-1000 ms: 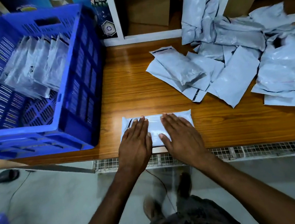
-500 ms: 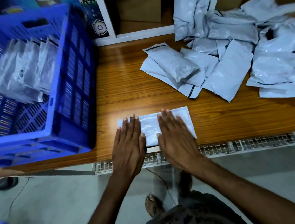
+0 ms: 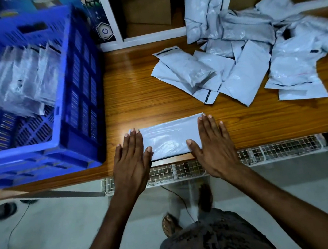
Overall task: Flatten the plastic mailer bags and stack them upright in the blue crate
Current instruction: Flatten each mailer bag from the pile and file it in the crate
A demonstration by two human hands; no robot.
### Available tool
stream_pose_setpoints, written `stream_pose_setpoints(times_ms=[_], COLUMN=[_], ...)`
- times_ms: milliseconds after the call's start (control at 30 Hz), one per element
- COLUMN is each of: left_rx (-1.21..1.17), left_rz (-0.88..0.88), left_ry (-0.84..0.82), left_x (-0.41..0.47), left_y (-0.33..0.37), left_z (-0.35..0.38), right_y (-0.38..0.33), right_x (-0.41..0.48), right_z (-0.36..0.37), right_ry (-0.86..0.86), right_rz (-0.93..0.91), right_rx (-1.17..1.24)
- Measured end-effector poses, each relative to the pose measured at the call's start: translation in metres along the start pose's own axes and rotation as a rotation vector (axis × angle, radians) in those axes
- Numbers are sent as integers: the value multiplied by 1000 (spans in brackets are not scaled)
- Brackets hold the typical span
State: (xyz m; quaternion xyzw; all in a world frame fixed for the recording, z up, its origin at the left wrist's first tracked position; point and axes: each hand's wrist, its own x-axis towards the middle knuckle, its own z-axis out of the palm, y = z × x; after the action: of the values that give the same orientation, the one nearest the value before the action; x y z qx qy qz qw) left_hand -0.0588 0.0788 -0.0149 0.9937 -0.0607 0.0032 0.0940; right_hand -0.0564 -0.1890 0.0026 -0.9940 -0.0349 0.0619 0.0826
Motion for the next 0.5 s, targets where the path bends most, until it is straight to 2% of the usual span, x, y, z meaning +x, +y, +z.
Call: stream_pose_setpoints(times_ms=[267, 500], left_rx=[39, 73], left_rz=[-26, -29], left_ry=[-21, -26], left_x=[7, 2], left_y=[-8, -9], left_z=[2, 1], right_y=[16, 19], right_x=[4, 0], right_z=[-4, -3], right_ry=[-67, -78], right_rz=[-27, -8], right_rx=[-128, -123])
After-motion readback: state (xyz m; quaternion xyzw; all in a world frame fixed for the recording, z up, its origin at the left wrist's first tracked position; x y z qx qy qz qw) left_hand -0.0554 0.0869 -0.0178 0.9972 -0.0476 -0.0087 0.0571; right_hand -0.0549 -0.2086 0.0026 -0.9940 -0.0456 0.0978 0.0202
